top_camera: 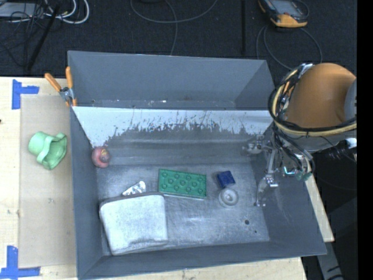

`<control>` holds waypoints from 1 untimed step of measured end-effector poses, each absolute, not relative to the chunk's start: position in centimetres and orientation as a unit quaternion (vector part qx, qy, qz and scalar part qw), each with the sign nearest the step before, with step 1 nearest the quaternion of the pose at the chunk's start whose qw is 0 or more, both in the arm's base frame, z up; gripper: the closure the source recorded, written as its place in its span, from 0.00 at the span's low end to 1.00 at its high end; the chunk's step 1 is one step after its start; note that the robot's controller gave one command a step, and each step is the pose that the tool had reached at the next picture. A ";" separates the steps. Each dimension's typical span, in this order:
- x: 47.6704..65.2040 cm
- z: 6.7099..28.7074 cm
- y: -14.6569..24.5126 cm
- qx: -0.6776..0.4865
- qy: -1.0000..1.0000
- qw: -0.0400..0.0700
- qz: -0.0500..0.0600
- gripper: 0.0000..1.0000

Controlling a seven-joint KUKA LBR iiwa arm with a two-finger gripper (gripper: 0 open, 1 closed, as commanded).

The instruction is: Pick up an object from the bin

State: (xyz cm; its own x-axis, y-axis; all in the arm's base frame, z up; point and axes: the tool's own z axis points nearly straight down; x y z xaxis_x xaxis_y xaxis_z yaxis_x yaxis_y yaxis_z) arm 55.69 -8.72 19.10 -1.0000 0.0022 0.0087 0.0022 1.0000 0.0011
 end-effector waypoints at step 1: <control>58.8 6.9 -4.4 -0.010 -1.000 -0.002 -0.001 0.00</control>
Offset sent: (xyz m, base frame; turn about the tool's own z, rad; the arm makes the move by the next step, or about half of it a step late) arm 0.0291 0.0420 -0.1210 0.0186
